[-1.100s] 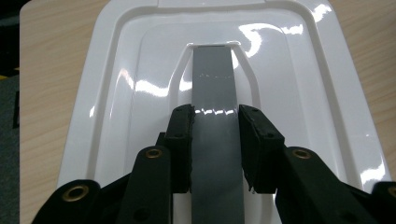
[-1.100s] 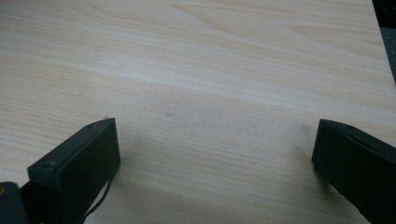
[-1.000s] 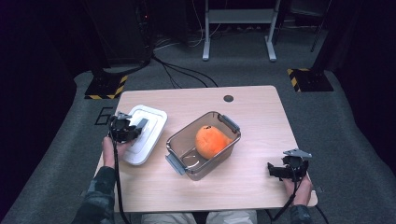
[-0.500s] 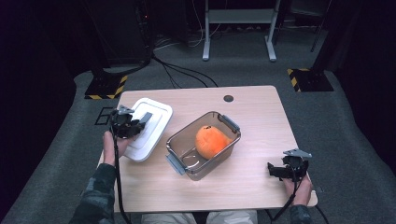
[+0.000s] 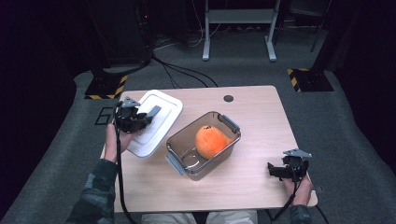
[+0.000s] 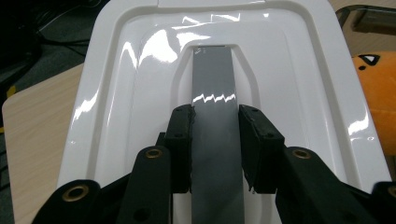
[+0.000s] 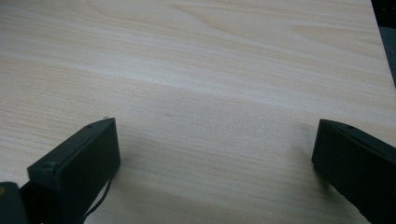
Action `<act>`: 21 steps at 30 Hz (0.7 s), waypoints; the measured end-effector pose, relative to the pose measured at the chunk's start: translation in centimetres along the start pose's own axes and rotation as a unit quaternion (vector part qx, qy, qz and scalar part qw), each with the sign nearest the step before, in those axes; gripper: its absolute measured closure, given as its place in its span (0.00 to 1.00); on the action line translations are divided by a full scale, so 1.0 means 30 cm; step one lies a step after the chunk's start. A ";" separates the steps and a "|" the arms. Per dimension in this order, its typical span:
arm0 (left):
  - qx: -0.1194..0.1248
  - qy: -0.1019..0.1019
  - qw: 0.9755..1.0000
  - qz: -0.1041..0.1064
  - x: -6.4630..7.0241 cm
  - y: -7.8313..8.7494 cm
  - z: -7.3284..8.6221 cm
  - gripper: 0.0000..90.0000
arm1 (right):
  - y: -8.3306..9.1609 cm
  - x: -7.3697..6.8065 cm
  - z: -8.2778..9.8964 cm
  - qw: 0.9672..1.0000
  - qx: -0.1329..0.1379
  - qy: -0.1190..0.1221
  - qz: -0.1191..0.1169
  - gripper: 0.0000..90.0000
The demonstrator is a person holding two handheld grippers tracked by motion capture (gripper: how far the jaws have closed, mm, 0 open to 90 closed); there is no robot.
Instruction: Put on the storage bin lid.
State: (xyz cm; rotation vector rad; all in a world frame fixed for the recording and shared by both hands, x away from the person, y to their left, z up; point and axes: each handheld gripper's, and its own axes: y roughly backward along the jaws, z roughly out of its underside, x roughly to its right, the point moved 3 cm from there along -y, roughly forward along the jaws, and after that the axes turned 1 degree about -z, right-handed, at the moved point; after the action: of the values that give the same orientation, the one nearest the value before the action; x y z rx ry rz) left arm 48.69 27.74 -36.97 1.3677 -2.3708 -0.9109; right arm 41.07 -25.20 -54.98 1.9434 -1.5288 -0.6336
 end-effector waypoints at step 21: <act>0.001 -0.042 0.998 0.042 0.141 -0.008 -0.097 0.74 | -0.001 0.002 0.000 1.000 0.001 0.001 0.000 0.00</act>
State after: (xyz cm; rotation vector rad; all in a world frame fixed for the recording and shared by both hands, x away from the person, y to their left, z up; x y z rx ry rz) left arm 48.08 22.92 -35.24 1.2442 -2.4706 -0.9607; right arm 41.10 -25.24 -54.99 1.9443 -1.5282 -0.6307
